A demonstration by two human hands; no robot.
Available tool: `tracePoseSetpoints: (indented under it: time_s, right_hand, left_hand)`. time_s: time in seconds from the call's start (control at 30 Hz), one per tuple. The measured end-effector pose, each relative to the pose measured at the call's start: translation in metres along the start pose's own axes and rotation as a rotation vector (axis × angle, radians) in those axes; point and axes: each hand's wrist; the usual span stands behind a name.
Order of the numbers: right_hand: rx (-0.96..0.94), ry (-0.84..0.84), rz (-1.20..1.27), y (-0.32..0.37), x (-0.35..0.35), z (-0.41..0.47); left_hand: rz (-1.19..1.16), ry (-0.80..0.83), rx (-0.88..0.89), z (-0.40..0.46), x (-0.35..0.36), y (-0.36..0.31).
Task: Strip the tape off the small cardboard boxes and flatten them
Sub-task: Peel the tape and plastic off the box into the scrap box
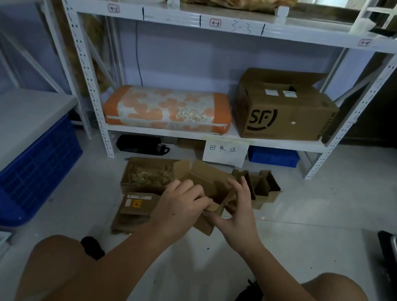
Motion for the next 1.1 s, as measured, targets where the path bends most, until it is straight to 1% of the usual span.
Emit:
tracePoseSetpoints:
  time_s: [0.17,0.23,0.3,0.37,0.43,0.5,0.57,0.7,0.77,0.87,0.93,1.0,1.03,1.1]
  right_hand:
    - [-0.014,-0.067,0.126,0.014,0.002,0.009]
    - [0.002,-0.052,0.26,0.015,0.004,0.011]
    - [0.057,-0.016,0.393,0.018,0.008,0.012]
    - [0.09,-0.017,0.455,0.021,0.012,0.014]
    - [0.098,-0.029,0.491,0.023,0.013,0.017]
    - [0.088,-0.03,0.46,0.024,0.01,0.018]
    - [0.088,-0.031,0.426,0.021,0.005,0.019]
    - [0.116,-0.013,0.369,0.017,-0.001,0.019]
    - [0.124,0.003,0.342,0.017,-0.001,0.018]
    - [0.126,0.01,0.34,0.023,-0.002,0.017]
    - [0.123,0.017,0.35,0.03,-0.004,0.018]
    - [0.125,0.034,0.382,0.036,-0.003,0.02]
    - [0.123,0.034,0.394,0.039,-0.003,0.021]
    - [0.12,0.022,0.418,0.045,-0.003,0.024]
  left_hand:
    - [0.004,-0.077,-0.071,0.004,-0.002,0.005]
    - [0.006,-0.114,-0.103,0.006,-0.006,0.007]
    - [0.013,-0.141,-0.128,0.01,-0.01,0.008]
    - [0.023,-0.145,-0.137,0.014,-0.012,0.01]
    - [0.009,-0.116,-0.141,0.014,-0.014,0.013]
    - [-0.045,-0.044,-0.138,0.012,-0.016,0.016]
    - [-0.133,0.067,-0.14,0.01,-0.021,0.022]
    - [-0.417,0.335,-0.239,0.016,-0.034,0.037]
    - [-0.433,0.46,-0.289,0.024,-0.039,0.047]
    - [-0.383,0.733,-0.402,0.034,-0.045,0.06]
    - [-0.394,0.879,-0.423,0.036,-0.048,0.065]
    - [-0.406,0.948,-0.456,0.032,-0.042,0.067]
    - [-0.457,0.947,-0.513,0.028,-0.037,0.068]
    - [-0.637,0.893,-0.651,0.021,-0.03,0.071]
Point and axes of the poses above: each hand's wrist, its own z-axis towards the middle knuckle, its own x-axis out of the palm, y = z × x, and after that the axes turned 14 degrees about z, right-handed
